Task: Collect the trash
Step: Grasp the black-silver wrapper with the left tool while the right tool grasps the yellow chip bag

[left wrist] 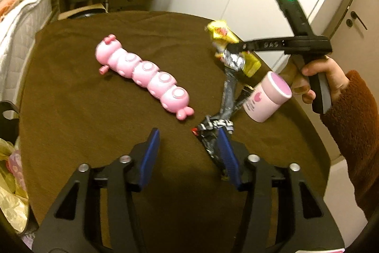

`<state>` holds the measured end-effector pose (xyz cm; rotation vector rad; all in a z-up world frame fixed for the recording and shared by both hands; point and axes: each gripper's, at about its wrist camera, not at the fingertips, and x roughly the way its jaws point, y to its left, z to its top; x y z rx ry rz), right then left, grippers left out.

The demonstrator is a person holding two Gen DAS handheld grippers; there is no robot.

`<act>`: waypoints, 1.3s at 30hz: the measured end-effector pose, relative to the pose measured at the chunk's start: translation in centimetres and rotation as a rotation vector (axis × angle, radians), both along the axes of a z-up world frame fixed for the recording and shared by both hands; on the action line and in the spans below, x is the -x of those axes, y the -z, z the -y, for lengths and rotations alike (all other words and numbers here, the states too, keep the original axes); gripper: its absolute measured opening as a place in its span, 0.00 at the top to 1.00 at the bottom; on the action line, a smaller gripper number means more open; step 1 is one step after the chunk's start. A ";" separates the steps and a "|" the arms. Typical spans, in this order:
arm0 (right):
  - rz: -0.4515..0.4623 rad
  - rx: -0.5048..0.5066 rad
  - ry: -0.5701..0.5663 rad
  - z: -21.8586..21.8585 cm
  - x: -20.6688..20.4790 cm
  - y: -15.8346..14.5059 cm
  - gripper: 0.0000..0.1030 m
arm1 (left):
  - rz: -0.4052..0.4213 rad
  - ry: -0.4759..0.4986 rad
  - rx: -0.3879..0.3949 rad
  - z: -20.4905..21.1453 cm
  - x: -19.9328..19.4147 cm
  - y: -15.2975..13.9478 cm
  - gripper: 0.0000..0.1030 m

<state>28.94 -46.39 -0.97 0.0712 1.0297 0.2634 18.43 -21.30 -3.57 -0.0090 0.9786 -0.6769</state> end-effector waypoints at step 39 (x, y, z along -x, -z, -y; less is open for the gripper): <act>0.273 -0.026 0.089 -2.4 15.2 -10.5 0.83 | 0.109 -0.061 -0.065 -0.6 3.1 -3.8 0.83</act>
